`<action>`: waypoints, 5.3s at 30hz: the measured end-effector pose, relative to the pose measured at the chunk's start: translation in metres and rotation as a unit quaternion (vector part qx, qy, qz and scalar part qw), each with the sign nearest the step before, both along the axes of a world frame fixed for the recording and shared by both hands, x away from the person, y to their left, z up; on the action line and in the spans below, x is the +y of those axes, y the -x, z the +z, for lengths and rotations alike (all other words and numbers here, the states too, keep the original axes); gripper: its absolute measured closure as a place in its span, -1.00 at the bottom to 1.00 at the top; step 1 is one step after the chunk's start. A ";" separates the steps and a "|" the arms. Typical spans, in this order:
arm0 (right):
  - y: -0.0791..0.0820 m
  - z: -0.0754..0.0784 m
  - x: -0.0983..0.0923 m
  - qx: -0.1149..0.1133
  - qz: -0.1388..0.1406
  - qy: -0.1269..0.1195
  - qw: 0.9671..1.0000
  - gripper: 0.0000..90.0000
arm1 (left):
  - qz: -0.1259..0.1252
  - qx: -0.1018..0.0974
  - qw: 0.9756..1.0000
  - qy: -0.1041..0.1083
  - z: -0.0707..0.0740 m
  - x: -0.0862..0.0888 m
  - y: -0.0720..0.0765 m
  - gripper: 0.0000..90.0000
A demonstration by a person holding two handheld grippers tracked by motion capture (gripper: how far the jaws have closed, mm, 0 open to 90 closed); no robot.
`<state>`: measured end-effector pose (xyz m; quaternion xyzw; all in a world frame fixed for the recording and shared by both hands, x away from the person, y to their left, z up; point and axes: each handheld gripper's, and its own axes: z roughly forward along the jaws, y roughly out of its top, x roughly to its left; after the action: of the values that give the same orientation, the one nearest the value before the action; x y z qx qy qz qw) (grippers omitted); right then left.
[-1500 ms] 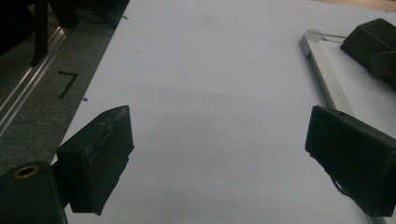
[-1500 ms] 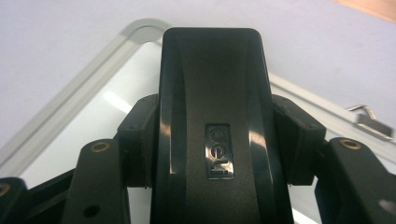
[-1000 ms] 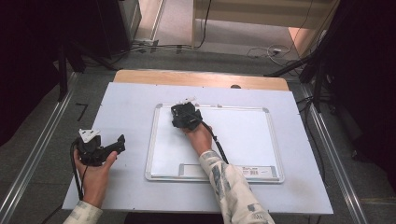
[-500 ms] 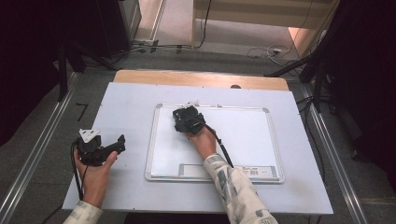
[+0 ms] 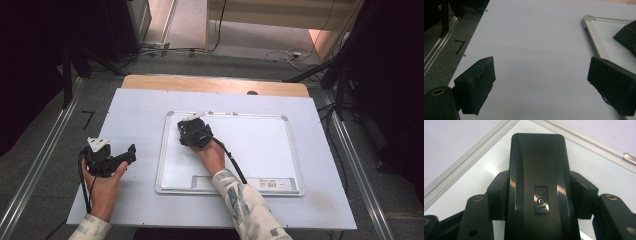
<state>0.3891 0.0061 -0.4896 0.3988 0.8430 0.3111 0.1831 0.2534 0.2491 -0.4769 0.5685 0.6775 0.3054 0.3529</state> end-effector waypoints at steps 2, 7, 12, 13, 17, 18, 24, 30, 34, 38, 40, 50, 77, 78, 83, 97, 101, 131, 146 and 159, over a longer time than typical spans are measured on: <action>0.006 0.000 0.001 0.000 0.003 -0.001 1.000 -0.15 | 0.000 0.000 1.000 0.000 0.000 0.000 0.000 -0.82; 0.014 0.001 0.001 -0.004 0.005 0.003 1.000 -0.15 | 0.000 0.000 1.000 0.000 0.000 0.001 0.000 -0.82; 0.023 0.020 0.000 -0.023 0.015 -0.023 0.999 -0.15 | 0.001 0.002 1.000 0.000 0.000 0.000 0.000 -0.82; 0.025 0.028 0.002 -0.027 0.019 -0.026 0.999 -0.15 | 0.001 0.001 1.000 0.000 0.000 0.000 0.000 -0.82; 0.030 0.039 0.002 -0.026 0.025 -0.035 0.999 -0.15 | 0.000 0.000 1.000 -0.002 0.001 -0.001 0.000 -0.82; 0.030 0.039 0.002 -0.027 0.027 -0.035 0.999 -0.15 | 0.000 -0.001 1.000 -0.001 0.001 -0.001 0.000 -0.82; 0.031 0.035 -0.001 -0.023 0.032 -0.034 0.999 -0.15 | -0.002 0.002 1.000 -0.001 0.000 0.000 0.000 -0.82; 0.029 0.036 -0.002 -0.022 0.029 -0.035 0.999 -0.15 | 0.003 0.003 1.000 -0.001 -0.001 0.001 0.001 -0.82; 0.029 0.035 -0.002 -0.019 0.028 -0.035 0.999 -0.15 | 0.003 0.001 1.000 -0.002 0.000 0.001 0.002 -0.82; 0.030 0.037 -0.003 -0.020 0.028 -0.037 0.999 -0.15 | 0.001 0.002 1.000 -0.002 0.000 0.000 0.001 -0.82; 0.029 0.038 -0.004 -0.021 0.027 -0.037 0.999 -0.15 | 0.001 0.003 1.000 -0.002 -0.001 0.000 0.001 -0.82; 0.030 0.039 -0.008 -0.023 0.023 -0.045 0.998 -0.15 | 0.002 0.002 1.000 -0.001 0.000 0.000 0.001 -0.82; 0.027 0.044 -0.034 -0.029 -0.004 -0.049 0.998 -0.15 | 0.000 0.002 1.000 -0.002 0.000 -0.001 -0.001 -0.82; 0.027 0.044 -0.035 -0.029 -0.005 -0.050 0.998 -0.15 | -0.001 0.003 1.000 -0.003 0.000 -0.001 -0.001 -0.82; 0.026 0.044 -0.040 -0.030 -0.009 -0.048 0.998 -0.15 | -0.002 0.003 1.000 -0.003 0.000 -0.001 -0.001 -0.82; 0.022 0.044 -0.059 -0.033 -0.027 -0.046 0.998 -0.15 | -0.002 0.003 1.000 -0.004 -0.001 -0.002 -0.001 -0.82; 0.021 0.044 -0.066 -0.033 -0.034 -0.046 0.998 -0.15 | -0.003 0.004 1.000 -0.004 -0.001 -0.002 -0.001 -0.82; 0.010 0.042 -0.129 -0.033 -0.102 -0.041 0.993 -0.15 | -0.002 0.005 1.000 -0.004 -0.002 -0.003 -0.003 -0.82; 0.005 0.041 -0.153 -0.036 -0.127 -0.040 0.990 -0.15 | -0.001 0.005 1.000 -0.004 -0.002 -0.003 -0.003 -0.82; 0.002 0.040 -0.176 -0.036 -0.149 -0.038 0.988 -0.15 | -0.003 0.007 1.000 -0.006 -0.002 -0.004 -0.003 -0.82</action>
<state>0.3875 -0.1699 -0.4500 0.5149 0.7549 0.3262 0.2421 0.2566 0.2449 -0.4793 0.5744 0.6765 0.3047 0.3458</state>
